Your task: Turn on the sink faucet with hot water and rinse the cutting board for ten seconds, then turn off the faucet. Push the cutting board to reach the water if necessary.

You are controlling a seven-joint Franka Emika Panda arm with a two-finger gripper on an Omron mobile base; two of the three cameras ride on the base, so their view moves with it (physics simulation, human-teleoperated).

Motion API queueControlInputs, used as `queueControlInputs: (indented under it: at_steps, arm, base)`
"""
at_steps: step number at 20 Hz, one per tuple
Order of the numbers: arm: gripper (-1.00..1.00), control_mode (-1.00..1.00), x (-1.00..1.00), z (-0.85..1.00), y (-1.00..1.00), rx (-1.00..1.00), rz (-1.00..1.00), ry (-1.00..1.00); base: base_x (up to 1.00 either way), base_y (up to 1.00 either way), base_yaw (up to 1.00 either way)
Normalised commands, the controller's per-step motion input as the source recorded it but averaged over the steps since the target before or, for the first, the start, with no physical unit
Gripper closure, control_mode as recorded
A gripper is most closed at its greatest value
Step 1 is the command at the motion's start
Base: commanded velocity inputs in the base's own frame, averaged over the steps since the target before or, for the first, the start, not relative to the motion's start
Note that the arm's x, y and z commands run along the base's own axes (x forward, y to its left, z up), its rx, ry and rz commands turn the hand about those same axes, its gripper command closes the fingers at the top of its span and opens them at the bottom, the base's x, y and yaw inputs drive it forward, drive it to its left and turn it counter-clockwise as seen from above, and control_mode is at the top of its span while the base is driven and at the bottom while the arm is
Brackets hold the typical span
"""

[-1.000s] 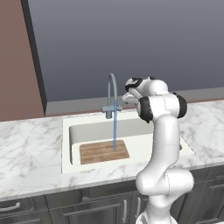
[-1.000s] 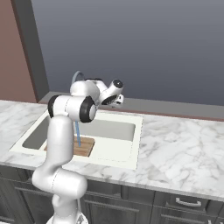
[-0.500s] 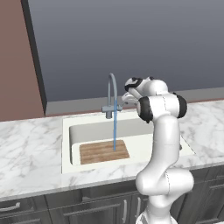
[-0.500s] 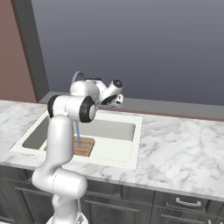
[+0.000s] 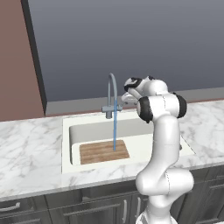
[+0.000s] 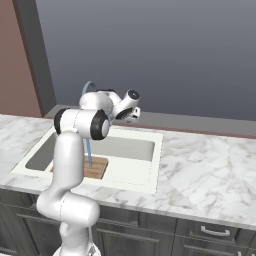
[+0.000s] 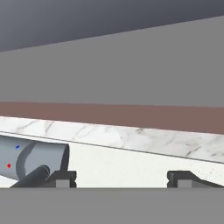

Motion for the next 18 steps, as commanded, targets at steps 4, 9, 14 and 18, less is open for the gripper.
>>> queueControlInputs:
  at_steps: [4,9,14,18]
  arm:
    - [-1.00,-1.00,0.00,-0.08,0.43,-0.04,0.00,0.00]
    - [-1.00,-1.00,0.00,-0.05,0.44,-0.04,0.00,0.00]
    - [-1.00,-1.00,0.00,-0.02,0.47,-0.04,0.00,0.00]
    - [-1.00,-1.00,0.00,0.00,0.43,-0.03,0.00,0.00]
  base:
    - [0.00,0.00,0.00]
    - [0.00,0.00,0.00]
    - [0.00,0.00,0.00]
    - [0.00,0.00,0.00]
